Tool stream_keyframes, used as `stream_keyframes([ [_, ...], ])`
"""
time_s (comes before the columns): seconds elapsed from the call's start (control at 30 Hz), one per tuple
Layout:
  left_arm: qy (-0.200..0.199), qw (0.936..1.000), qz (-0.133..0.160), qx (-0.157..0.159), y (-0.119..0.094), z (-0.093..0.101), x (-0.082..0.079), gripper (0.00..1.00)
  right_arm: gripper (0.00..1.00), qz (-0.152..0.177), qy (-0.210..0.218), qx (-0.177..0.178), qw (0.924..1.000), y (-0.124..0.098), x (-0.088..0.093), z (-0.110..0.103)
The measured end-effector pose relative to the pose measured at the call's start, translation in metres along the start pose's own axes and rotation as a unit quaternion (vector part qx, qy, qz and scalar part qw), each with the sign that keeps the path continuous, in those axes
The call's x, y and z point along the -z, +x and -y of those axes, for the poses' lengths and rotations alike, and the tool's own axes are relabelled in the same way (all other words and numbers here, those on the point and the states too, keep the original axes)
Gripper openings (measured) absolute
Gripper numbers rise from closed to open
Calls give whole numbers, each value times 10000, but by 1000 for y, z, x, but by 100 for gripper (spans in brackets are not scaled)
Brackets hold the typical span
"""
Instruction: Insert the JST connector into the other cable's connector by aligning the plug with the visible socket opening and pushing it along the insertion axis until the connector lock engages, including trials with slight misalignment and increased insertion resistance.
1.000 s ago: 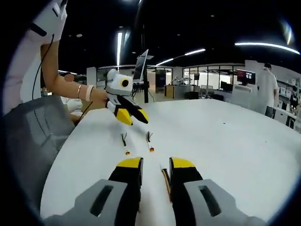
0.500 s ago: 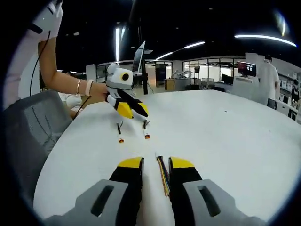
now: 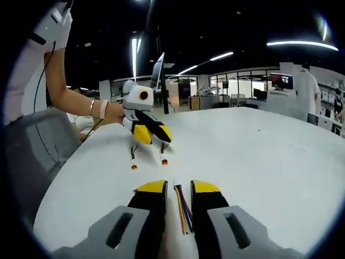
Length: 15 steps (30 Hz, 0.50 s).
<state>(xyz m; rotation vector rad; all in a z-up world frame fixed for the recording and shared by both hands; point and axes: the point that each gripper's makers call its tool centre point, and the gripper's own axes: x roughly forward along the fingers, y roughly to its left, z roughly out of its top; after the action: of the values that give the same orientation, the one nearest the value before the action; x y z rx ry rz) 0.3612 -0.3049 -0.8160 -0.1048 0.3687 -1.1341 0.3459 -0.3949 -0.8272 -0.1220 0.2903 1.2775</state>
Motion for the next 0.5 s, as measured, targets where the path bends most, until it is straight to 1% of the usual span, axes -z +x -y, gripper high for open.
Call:
stream_keyframes([
  [0.2, 28, 9998, -182, 90, 4, -5, 13, 19, 15, -17, 28, -123, 9999, 4, 5, -3],
  [0.27, 4, 9998, -144, 100, 6, -8, 16, 19, 15, 13, 36, -142, 9999, 5, 4, -2],
  [0.33, -8, 9998, -122, 158, 9, -7, 17, 19, 15, 37, 42, -149, 9999, 6, 4, -1],
  [0.4, 30, 9997, -138, 190, 12, -5, 18, 19, 15, 71, 69, -148, 9998, 8, 4, 1],
  [0.5, 76, 9997, -68, 237, 16, 2, 16, 18, 14, 65, 30, -157, 9999, 8, 6, 2],
])
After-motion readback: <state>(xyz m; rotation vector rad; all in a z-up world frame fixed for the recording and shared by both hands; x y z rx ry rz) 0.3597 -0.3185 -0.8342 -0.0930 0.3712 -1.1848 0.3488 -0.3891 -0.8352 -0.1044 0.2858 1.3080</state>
